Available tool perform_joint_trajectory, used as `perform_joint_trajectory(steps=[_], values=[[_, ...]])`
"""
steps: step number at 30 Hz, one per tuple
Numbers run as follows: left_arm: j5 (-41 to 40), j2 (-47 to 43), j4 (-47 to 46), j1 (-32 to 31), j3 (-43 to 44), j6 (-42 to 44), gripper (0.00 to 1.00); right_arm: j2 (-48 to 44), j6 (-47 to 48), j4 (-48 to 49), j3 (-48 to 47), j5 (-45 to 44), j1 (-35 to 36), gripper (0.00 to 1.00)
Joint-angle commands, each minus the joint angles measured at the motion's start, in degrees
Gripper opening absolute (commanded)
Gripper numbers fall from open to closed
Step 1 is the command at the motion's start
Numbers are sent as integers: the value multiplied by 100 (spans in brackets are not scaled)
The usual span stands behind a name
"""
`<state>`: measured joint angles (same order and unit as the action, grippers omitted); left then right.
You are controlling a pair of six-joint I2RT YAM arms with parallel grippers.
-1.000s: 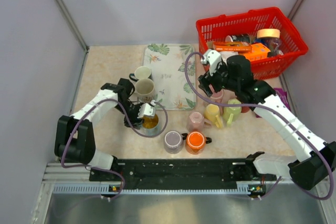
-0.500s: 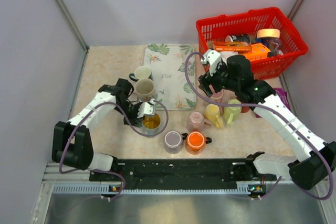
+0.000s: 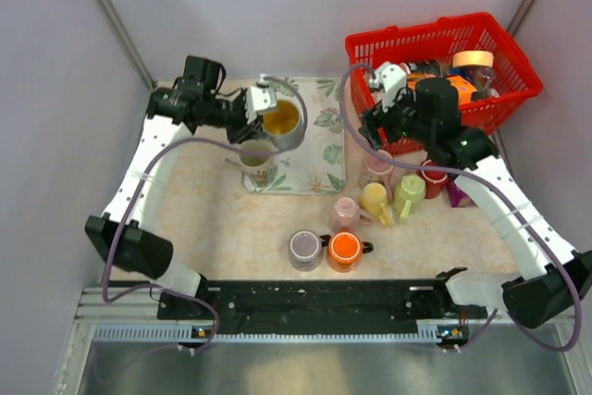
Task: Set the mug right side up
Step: Pick up the cup from the tray.
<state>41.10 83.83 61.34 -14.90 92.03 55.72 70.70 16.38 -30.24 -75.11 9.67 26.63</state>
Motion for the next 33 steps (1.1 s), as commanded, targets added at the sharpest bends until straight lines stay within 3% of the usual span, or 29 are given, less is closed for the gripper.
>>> perform_joint_trajectory(steps=[1, 4, 6, 12, 33], values=[[-49, 1211, 103, 13, 2366, 24, 0, -144, -390, 325, -654, 403, -185, 73], [-182, 2248, 668, 162, 3678, 395, 0, -205, -311, 440, -575, 536, -185, 73], [-199, 2654, 564, 302, 3971, 500, 0, -232, -206, 501, -409, 588, -176, 73], [-50, 3472, -166, 751, 4217, 633, 0, -144, 225, 589, -4, 378, -193, 73], [530, 5019, 80, 1419, 4639, 1600, 0, 990, 296, -70, -645, 140, -211, 73]])
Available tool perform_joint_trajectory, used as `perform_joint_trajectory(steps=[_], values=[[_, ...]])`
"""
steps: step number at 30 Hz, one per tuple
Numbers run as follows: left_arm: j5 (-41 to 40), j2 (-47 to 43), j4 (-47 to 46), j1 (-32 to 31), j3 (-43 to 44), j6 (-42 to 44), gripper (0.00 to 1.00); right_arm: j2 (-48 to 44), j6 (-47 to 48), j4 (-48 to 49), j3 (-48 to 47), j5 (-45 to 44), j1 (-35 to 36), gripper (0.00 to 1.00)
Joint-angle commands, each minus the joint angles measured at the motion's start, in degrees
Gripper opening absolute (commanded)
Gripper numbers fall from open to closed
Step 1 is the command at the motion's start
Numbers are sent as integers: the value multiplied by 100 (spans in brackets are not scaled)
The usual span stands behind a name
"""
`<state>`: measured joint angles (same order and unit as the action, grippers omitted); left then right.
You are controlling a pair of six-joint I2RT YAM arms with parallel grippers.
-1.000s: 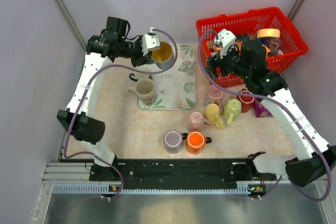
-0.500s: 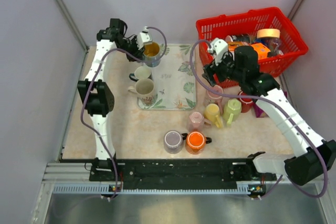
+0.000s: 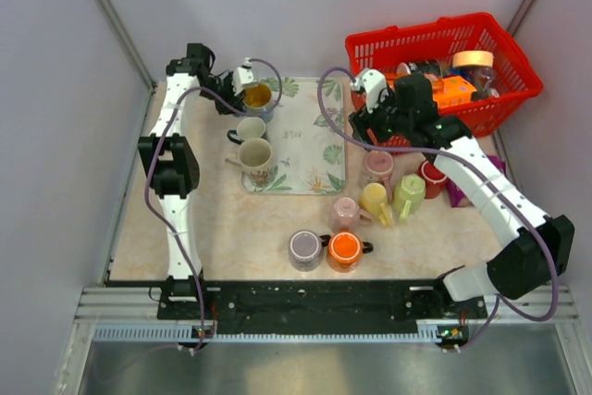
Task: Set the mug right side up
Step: Pick up the cup from the tray.
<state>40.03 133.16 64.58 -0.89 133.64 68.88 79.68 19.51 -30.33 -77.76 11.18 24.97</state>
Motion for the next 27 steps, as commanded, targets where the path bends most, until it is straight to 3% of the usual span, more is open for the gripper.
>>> perform_joint_trajectory(steps=[1, 12, 27], values=[[681, 148, -270, 10, 496, 275, 0, 144, -35, -96, -415, -19, -54, 73], [717, 596, -525, -43, 514, 187, 0, 443, 158, -483, -811, -151, -45, 73], [506, 562, 72, 201, 496, 599, 0, 601, 97, -501, -943, -28, -54, 73]])
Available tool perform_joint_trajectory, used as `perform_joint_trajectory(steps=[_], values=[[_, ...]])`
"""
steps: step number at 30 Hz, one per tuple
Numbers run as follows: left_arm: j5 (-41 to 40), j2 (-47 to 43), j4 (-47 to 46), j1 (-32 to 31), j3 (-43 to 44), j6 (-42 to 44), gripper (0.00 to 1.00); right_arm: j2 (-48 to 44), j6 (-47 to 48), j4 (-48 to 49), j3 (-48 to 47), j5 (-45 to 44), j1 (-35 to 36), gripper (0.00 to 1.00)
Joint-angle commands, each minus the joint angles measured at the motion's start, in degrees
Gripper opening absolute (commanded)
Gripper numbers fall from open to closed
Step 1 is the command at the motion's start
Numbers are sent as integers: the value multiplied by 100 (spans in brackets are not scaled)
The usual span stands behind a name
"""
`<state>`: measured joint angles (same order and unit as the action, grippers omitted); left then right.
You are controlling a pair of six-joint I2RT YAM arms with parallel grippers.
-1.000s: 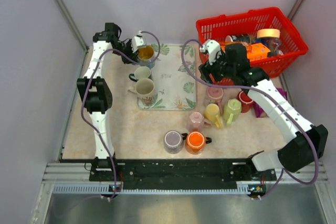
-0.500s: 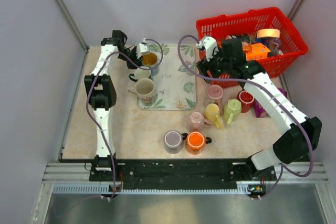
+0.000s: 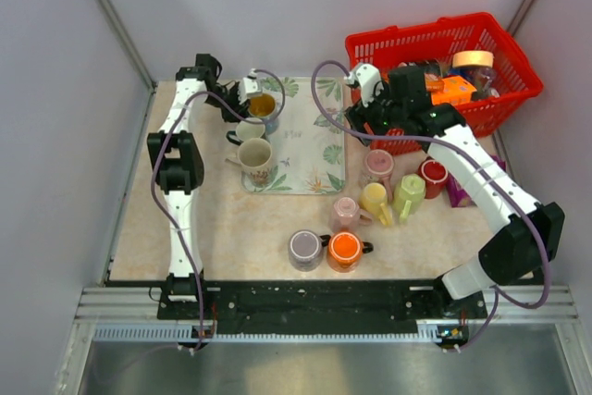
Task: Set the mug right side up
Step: Pick up the cup from the tray.
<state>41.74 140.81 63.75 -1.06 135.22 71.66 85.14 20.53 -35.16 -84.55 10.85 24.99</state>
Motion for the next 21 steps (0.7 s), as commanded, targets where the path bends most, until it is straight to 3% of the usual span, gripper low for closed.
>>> perform_joint_trajectory(steps=[1, 2, 8, 14, 21], values=[[274, -203, 182, 229, 339, 375, 0, 46, -6, -26, -263, 31, -47, 73], [256, -221, 173, 246, 286, 384, 0, 55, -32, -18, -255, 57, -56, 73], [256, -370, -941, 238, -162, -247, 34, 64, -111, -26, -255, 128, -56, 72], [133, -537, -1654, 238, -180, -697, 45, -85, -50, -9, -149, 110, -47, 72], [-209, -1055, -1549, 264, -522, -557, 49, -340, -50, 158, 149, 180, -47, 72]])
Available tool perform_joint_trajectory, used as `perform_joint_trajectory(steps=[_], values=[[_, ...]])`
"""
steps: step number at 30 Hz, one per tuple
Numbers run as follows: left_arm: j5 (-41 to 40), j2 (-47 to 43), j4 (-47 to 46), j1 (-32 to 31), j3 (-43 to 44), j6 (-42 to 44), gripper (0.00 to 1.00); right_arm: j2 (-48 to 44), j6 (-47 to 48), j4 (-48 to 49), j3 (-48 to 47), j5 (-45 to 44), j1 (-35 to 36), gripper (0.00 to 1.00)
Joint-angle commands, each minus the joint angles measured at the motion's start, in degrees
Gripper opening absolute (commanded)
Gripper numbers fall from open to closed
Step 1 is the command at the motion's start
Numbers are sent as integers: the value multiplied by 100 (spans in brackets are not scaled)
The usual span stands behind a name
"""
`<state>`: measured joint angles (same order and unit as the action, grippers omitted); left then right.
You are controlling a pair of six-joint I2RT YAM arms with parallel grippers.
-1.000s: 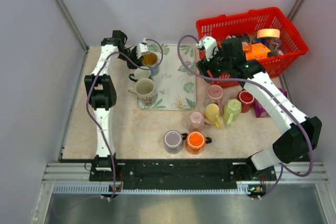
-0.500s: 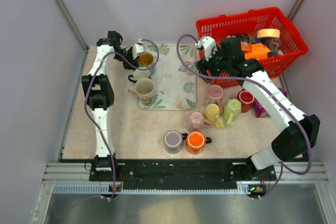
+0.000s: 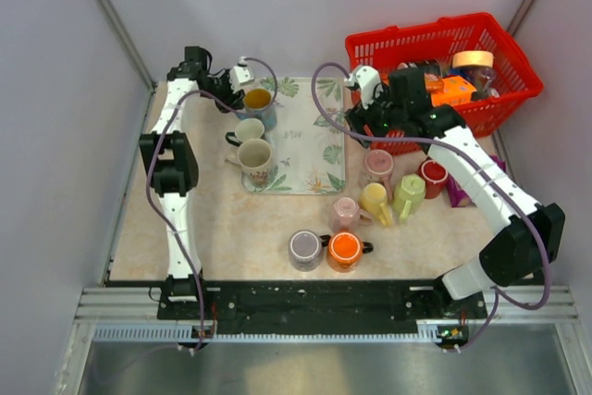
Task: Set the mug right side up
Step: Pick up the cup from the tray.
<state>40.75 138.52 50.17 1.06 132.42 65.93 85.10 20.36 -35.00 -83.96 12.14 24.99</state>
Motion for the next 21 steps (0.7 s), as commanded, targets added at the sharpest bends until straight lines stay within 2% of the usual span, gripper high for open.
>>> perform_joint_trajectory(steps=[1, 5, 9, 11, 16, 21], values=[[-155, -966, -175, 52, -356, 34, 49, -354, -41, 186, 125, 69, -47, 72], [-234, -1441, -95, 61, -673, -193, 50, -459, -67, 432, 363, 174, -56, 72], [-286, -1582, -1306, -26, -700, -2378, 55, -564, -208, 749, 635, 332, -47, 72], [-751, -1512, -1580, -271, -665, -3145, 58, -573, -269, 828, 706, 350, -56, 72], [-2060, -1223, -1773, -800, -674, -3902, 59, -609, -357, 864, 750, 315, -65, 73], [-2905, -906, -1827, -871, -428, -4939, 59, -582, -331, 706, 671, 298, -56, 73]])
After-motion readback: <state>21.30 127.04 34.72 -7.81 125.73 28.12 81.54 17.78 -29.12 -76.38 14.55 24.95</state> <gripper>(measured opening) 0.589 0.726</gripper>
